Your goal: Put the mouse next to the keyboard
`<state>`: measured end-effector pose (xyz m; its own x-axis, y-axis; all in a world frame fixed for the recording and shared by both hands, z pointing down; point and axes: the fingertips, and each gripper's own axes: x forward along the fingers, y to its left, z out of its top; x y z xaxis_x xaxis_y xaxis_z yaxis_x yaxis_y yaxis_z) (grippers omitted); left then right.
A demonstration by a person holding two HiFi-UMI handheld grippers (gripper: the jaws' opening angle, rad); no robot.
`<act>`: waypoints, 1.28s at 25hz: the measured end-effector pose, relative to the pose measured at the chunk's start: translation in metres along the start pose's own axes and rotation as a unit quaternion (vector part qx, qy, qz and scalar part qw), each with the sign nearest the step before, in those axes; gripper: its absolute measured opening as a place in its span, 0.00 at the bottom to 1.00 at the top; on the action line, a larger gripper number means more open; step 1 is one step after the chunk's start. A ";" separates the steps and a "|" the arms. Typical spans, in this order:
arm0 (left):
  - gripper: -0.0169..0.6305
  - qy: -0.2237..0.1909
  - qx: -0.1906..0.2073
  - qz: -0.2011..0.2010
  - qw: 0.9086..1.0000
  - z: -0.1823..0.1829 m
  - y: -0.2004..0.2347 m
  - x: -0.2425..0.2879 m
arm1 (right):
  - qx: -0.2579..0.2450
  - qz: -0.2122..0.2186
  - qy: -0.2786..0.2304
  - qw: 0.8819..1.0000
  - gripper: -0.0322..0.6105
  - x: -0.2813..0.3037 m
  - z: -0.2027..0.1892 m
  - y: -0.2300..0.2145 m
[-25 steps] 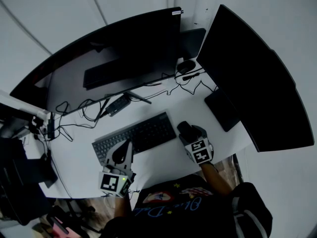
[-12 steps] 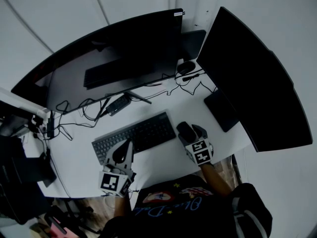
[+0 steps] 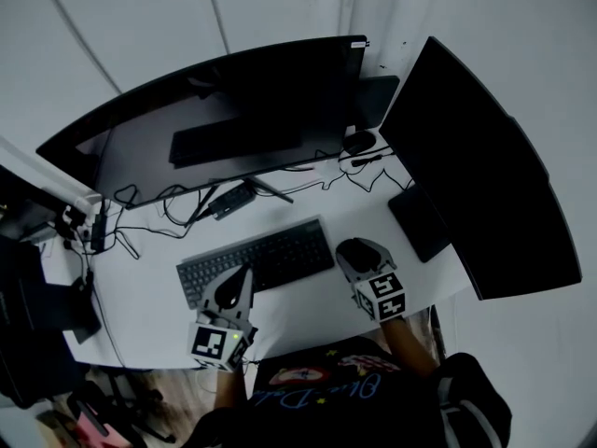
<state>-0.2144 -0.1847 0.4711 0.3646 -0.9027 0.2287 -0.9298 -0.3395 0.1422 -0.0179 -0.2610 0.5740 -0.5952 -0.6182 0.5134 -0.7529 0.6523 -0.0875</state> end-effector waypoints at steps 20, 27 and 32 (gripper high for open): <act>0.03 -0.004 -0.003 0.068 0.998 -0.001 0.008 -0.039 | -0.036 0.102 -0.110 0.988 0.05 -0.027 0.092 0.055; 0.03 -0.006 -0.003 0.078 0.997 -0.002 0.005 -0.047 | -0.036 0.123 -0.104 0.986 0.05 -0.028 0.090 0.062; 0.03 -0.004 -0.003 0.082 0.997 -0.003 0.005 -0.049 | -0.033 0.124 -0.110 0.986 0.05 -0.029 0.092 0.062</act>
<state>-0.2372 -0.1413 0.4630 0.2078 -0.9479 0.2413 -0.9764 -0.1863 0.1089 -0.0735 -0.2427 0.4745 -0.8104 -0.5121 0.2848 -0.5616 0.8174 -0.1282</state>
